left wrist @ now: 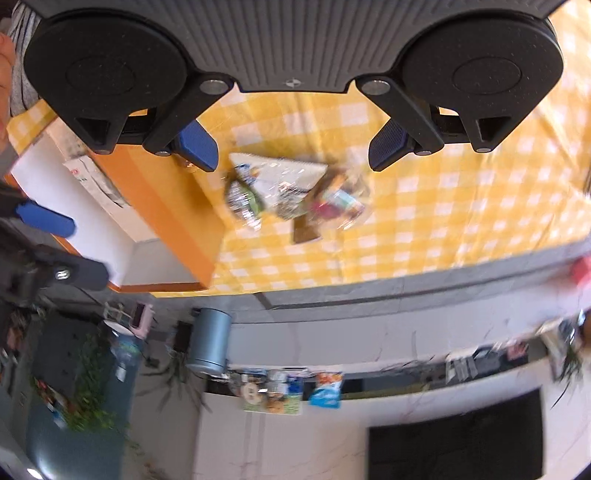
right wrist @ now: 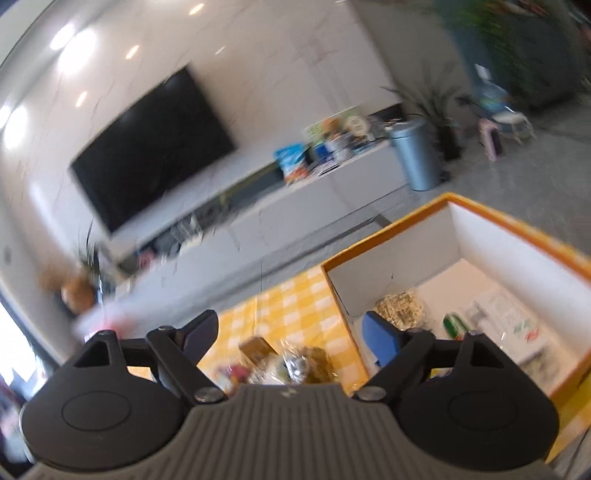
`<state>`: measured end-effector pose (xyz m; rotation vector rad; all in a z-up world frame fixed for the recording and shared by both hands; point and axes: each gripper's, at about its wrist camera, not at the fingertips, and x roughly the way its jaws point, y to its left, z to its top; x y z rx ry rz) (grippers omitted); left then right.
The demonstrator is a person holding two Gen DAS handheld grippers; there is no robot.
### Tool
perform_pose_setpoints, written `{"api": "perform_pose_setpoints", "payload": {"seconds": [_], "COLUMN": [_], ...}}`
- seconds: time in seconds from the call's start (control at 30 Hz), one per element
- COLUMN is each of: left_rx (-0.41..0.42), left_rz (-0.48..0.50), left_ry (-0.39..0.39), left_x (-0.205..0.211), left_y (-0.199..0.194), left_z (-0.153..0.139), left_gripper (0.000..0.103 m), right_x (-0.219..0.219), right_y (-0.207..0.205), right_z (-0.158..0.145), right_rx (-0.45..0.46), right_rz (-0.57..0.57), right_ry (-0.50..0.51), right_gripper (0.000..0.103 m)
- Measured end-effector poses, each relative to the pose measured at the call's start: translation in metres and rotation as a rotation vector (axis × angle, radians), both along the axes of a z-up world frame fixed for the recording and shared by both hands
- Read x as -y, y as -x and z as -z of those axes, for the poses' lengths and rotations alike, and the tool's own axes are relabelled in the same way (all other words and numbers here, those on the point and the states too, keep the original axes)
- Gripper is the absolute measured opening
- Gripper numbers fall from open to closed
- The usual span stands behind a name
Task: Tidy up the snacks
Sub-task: 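Move both tools back to the table, the right tool toward the cola bottle, then grasp the cola bottle by its neck with the right tool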
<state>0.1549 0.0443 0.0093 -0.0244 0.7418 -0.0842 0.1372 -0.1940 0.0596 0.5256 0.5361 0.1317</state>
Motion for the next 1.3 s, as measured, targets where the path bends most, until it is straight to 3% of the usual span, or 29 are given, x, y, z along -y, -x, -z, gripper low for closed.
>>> {"api": "perform_pose_setpoints", "payload": {"seconds": [0.1, 0.17, 0.43, 0.47, 0.53, 0.73, 0.8, 0.93, 1.03, 1.13, 1.2, 1.3], "left_rx": [-0.004, -0.006, 0.041, 0.04, 0.04, -0.025, -0.039, -0.048, -0.054, -0.062, -0.064, -0.065], "left_rz": [-0.036, -0.063, -0.134, -0.137, -0.149, -0.175, -0.176, -0.158, -0.154, -0.164, -0.172, -0.179], "left_ry": [0.037, 0.055, 0.027, 0.037, 0.073, 0.125, 0.139, 0.155, 0.149, 0.146, 0.14, 0.13], "left_x": [-0.019, -0.03, -0.056, -0.059, -0.067, -0.078, -0.079, -0.078, -0.076, -0.076, -0.076, -0.077], "left_y": [0.006, 0.009, 0.017, 0.017, 0.016, 0.008, 0.007, 0.006, 0.004, 0.004, 0.004, 0.005], "left_z": [0.01, 0.016, 0.024, 0.025, 0.029, 0.049, 0.052, 0.054, 0.056, 0.058, 0.059, 0.059], "left_gripper": [0.103, 0.103, 0.103, 0.103, 0.103, 0.103, 0.103, 0.103, 0.103, 0.103, 0.103, 0.103], "right_x": [-0.01, -0.021, -0.093, -0.099, -0.108, -0.12, -0.116, -0.116, -0.106, -0.096, -0.099, -0.101], "right_y": [0.0, 0.001, 0.008, 0.007, 0.01, -0.001, -0.005, -0.009, -0.014, -0.02, -0.02, -0.018], "right_z": [0.006, 0.01, 0.039, 0.046, 0.06, 0.102, 0.11, 0.124, 0.135, 0.147, 0.148, 0.148], "right_rx": [-0.007, 0.004, 0.097, 0.101, 0.112, -0.029, -0.085, -0.173, -0.26, -0.344, -0.334, -0.326], "right_rz": [-0.003, 0.014, 0.082, 0.094, 0.142, 0.142, 0.144, 0.186, 0.206, 0.204, 0.202, 0.18], "right_ry": [-0.007, 0.046, 0.47, 0.509, 0.55, 0.607, 0.566, 0.578, 0.535, 0.477, 0.501, 0.502], "right_gripper": [0.079, 0.068, 0.038, 0.031, 0.027, 0.025, 0.026, 0.029, 0.035, 0.035, 0.035, 0.022]}}
